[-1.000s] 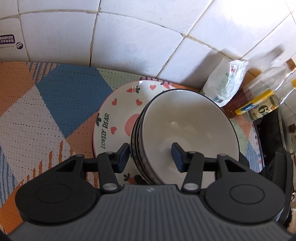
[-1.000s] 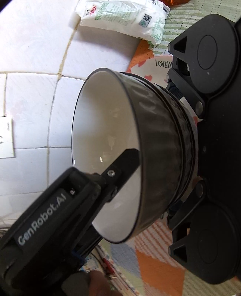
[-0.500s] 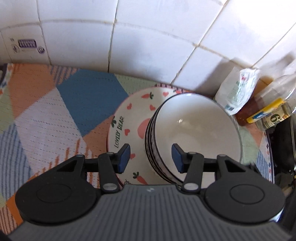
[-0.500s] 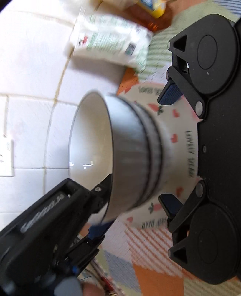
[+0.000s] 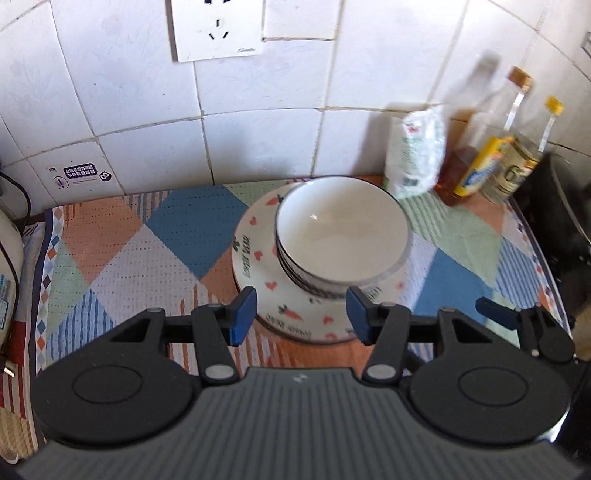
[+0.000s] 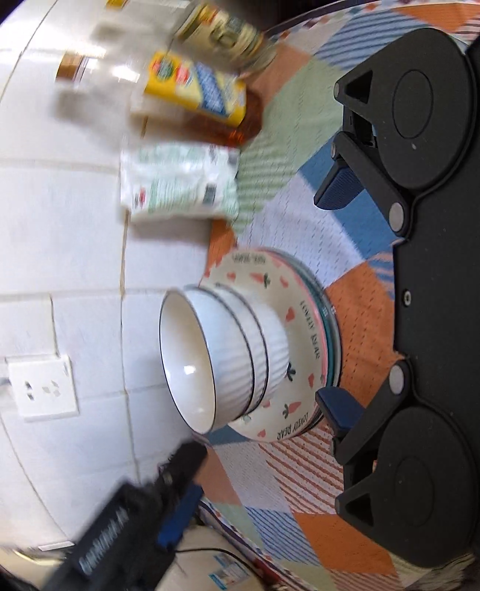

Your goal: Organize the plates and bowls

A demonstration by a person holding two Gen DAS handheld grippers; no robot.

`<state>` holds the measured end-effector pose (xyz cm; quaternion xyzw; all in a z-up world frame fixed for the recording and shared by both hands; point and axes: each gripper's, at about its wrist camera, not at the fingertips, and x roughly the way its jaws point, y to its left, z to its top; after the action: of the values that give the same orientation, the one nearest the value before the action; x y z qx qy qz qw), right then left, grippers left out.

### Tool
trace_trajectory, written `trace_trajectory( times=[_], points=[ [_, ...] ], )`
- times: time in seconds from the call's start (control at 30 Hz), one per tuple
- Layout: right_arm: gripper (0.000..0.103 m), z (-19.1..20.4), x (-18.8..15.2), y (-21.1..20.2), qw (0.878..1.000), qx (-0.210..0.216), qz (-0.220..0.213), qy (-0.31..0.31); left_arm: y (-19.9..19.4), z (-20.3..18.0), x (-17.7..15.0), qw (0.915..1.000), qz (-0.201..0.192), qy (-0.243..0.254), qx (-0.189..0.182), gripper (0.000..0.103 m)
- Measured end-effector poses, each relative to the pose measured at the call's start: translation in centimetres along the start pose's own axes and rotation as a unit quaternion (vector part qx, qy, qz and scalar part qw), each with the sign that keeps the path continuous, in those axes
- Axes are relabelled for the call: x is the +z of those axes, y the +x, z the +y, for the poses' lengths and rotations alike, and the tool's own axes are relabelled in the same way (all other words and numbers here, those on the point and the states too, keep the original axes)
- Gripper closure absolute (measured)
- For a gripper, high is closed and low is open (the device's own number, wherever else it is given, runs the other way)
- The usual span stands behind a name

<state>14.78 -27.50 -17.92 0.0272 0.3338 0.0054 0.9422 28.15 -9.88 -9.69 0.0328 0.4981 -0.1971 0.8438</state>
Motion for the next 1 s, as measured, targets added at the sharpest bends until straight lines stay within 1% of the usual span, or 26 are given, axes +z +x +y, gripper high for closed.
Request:
trace_trajectory(
  times=[0.17,0.27,0.3,0.43,0.47,0.57,0.63,0.73,0.87,1.0],
  points=[
    [0.0,-0.4,-0.7,-2.3,0.999,-0.027,0.002,0.023,-2.9,-0.8,-2.0,0.9998,-0.008,0.015,0.004,0.04],
    [0.0,-0.3,-0.6,-3.9,0.999,-0.046,0.004,0.029,-4.5,-1.0,-3.1,0.9998,-0.007,0.017,0.004,0.037],
    [0.0,-0.2,-0.5,-4.6,0.998,-0.05,0.003,0.032,-5.1,-1.1,-3.5,0.9998,-0.009,0.018,0.008,0.034],
    [0.0,0.3,-0.2,-7.0,0.997,-0.06,0.004,0.042,-7.5,-1.0,-5.1,0.9989,-0.025,0.026,0.029,0.032],
    [0.0,0.5,0.0,-7.6,0.997,-0.066,0.009,0.044,-8.1,-0.9,-5.4,0.9987,-0.028,0.026,0.033,0.03],
    [0.0,1.3,0.7,-9.3,0.994,-0.083,0.041,0.051,-9.9,-0.5,-6.5,0.9984,-0.039,0.021,0.037,0.024],
    [0.0,1.7,1.0,-10.9,0.994,-0.076,0.038,0.066,-11.3,-0.3,-7.3,0.9979,-0.046,0.019,0.041,0.02],
    [0.0,2.3,1.4,-13.2,0.993,-0.074,0.031,0.082,-13.5,-0.3,-8.5,0.9974,-0.041,0.031,0.051,0.02],
    [0.0,4.0,1.5,-15.6,0.993,-0.099,0.027,0.064,-16.6,-0.2,-9.9,0.9963,-0.063,0.03,0.05,0.017],
    [0.0,5.7,1.2,-17.8,0.992,-0.11,0.025,0.054,-18.5,-0.4,-11.4,0.9957,-0.073,0.033,0.046,0.017]
  ],
)
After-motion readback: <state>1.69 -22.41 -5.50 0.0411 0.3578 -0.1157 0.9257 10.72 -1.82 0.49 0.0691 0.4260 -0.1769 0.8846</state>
